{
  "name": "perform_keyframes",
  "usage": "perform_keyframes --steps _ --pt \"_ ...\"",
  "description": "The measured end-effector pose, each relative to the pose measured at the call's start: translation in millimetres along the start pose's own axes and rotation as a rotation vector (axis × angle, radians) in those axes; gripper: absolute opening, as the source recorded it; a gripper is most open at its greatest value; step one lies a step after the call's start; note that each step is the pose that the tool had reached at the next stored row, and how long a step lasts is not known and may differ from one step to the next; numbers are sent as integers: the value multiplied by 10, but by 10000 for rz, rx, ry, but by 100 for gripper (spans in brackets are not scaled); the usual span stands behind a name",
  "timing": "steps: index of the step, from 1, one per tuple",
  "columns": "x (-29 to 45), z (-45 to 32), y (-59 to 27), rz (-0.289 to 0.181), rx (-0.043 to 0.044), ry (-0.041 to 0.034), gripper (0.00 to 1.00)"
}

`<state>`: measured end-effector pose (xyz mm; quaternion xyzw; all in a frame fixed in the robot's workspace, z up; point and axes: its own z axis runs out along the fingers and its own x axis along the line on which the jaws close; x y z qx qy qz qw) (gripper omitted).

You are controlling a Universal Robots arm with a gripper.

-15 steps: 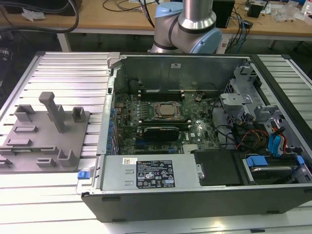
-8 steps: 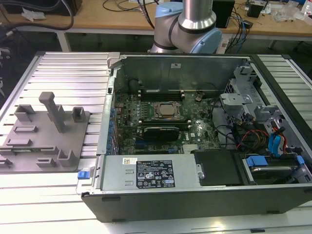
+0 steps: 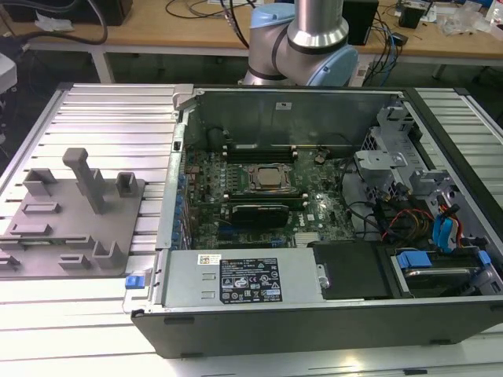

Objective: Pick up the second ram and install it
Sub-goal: 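Pick up the second ram and move it above second insertion slot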

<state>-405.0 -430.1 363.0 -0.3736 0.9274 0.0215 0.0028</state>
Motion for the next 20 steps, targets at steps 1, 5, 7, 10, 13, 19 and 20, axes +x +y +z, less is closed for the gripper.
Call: perform_keyframes --steps 1,5,7,10,13,19,20 --pt "0 6 0 -348 -6 16 8" --pt "1 28 -1 -1633 -26 72 8" --pt "1 37 -1 -2200 -35 97 8" --pt "1 58 -3 -3436 -55 152 8" --pt "2 73 -3 -4361 -70 194 8" --pt "3 120 -5 -7060 -119 317 8" --pt "3 120 -5 -7066 -120 318 8"
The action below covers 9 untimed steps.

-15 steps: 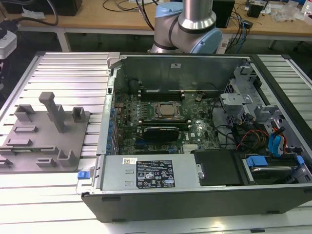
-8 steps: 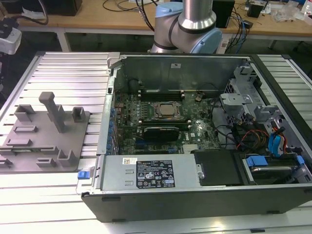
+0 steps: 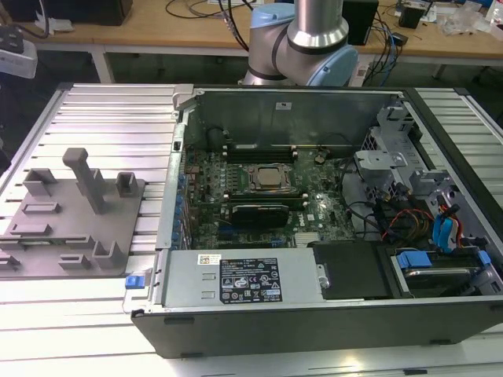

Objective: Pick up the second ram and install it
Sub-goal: 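Pick up the second ram and move it above second insertion slot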

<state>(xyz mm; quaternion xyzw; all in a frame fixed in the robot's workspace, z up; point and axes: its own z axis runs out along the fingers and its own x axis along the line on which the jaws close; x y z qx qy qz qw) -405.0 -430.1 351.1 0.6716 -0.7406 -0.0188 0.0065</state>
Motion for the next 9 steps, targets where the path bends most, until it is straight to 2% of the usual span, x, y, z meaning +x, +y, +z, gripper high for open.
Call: perform_keyframes --steps 3,4,5,6,9 --pt "0 1 0 -2 0 0 8" --pt "-1 7 -1 -1 -13 22 8" --pt "0 21 -1 2 -89 95 8" --pt "0 36 -2 5 -134 121 8" --pt "3 140 -5 4 -147 124 8"
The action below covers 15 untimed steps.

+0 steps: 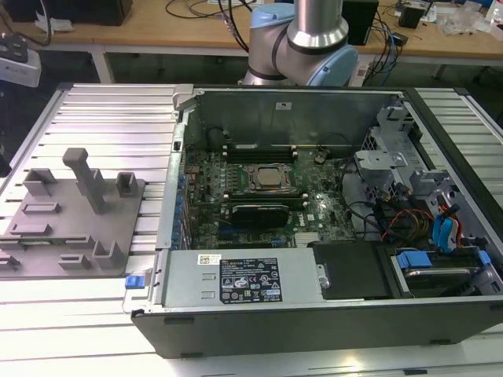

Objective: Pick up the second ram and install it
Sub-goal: 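Pick up the second ram and move it above second insertion slot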

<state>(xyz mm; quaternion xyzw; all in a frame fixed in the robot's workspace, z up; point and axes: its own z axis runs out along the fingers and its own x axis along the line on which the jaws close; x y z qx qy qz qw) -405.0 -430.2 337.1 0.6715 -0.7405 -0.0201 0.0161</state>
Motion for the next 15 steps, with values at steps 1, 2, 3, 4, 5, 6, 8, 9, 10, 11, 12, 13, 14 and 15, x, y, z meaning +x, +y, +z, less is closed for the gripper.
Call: perform_keyframes --steps 1,2,3,4,5,6,8,9,10,11,12,13,14,15 --pt "1 35 -1 -3 0 0 8" --pt "2 78 -2 -10 -1 1 8" --pt "2 106 0 -12 0 1 8" --pt "2 124 1 -13 0 1 8" --pt "2 150 6 -13 19 -1 8" --pt "3 164 8 -14 36 -2 8" --pt "4 200 14 -15 75 -6 8" --pt "5 235 22 -16 113 -9 8" --pt "6 267 29 -18 152 -13 8" --pt "7 284 32 -19 167 -15 8" --pt "7 297 35 -19 178 -16 8" --pt "11 323 39 -21 193 -17 8" --pt "18 341 42 -23 200 -17 8" --pt "25 355 42 -24 207 -19 8"
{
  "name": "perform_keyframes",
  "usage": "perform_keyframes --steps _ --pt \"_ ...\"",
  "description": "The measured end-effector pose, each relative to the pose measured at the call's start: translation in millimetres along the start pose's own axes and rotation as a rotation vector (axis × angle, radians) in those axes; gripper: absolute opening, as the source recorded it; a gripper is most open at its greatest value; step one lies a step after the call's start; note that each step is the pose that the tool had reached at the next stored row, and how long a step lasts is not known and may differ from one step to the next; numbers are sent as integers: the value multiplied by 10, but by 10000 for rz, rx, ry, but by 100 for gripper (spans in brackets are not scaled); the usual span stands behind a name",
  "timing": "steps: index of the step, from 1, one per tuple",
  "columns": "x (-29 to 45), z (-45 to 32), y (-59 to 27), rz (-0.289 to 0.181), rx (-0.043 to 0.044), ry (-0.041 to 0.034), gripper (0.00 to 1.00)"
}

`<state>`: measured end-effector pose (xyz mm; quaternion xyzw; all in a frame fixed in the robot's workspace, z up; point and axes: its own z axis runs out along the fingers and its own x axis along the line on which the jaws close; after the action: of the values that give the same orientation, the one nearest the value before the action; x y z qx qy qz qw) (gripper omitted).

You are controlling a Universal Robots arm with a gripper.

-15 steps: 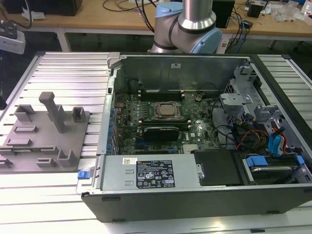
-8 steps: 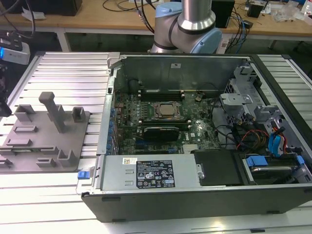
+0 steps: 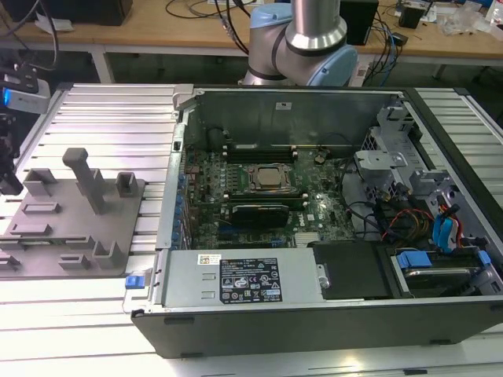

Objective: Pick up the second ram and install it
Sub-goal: 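Pick up the second ram and move it above second insertion slot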

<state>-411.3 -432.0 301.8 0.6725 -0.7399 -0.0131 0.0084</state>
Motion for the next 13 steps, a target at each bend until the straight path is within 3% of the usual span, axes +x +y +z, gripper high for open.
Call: perform_keyframes --steps 6,13 --pt "108 189 19 -26 27 0 8" --pt "129 325 26 -114 94 -6 8"
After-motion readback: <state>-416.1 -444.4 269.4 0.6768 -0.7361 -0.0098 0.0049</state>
